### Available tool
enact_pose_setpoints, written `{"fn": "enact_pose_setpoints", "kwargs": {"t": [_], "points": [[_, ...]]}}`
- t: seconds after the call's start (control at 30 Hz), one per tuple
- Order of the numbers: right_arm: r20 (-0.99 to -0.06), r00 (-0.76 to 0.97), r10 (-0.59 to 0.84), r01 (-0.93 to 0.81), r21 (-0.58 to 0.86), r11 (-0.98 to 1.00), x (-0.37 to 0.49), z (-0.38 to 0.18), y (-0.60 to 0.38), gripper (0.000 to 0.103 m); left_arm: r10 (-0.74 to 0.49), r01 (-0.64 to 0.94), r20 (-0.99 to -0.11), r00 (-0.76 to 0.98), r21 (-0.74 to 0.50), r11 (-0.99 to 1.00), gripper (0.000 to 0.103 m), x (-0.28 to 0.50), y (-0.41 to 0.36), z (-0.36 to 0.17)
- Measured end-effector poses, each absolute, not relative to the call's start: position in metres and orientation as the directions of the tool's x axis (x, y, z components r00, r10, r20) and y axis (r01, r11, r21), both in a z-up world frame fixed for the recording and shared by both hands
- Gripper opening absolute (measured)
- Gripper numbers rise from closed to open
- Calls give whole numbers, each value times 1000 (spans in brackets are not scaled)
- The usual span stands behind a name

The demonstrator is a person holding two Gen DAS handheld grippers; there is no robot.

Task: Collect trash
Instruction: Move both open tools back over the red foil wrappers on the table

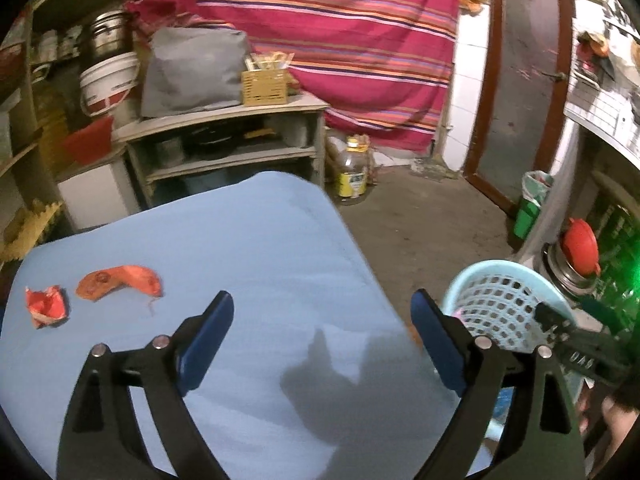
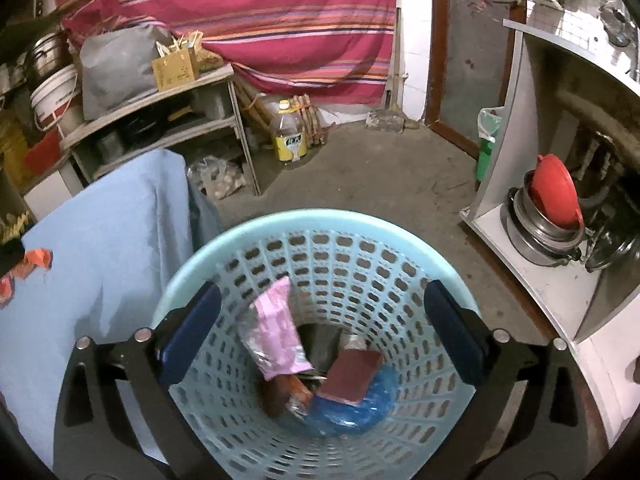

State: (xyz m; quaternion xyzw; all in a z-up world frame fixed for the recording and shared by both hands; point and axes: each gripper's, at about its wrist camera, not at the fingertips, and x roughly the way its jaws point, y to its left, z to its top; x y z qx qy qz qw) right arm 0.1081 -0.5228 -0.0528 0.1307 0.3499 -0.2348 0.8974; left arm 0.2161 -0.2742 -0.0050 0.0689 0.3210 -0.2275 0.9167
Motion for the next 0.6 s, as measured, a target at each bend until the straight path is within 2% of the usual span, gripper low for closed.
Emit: {"fn": "enact_pose_setpoints", "kwargs": {"t": [0.4, 0.6], "points": [[-673, 708, -216, 380, 104, 919, 181, -55, -431, 99, -161, 220, -640, 752, 13, 975, 93, 270, -122, -23], [-695, 696, -178, 269, 23, 963, 219, -71, -370, 99, -13, 60, -619, 785, 55, 997, 94, 294, -37, -28]]}}
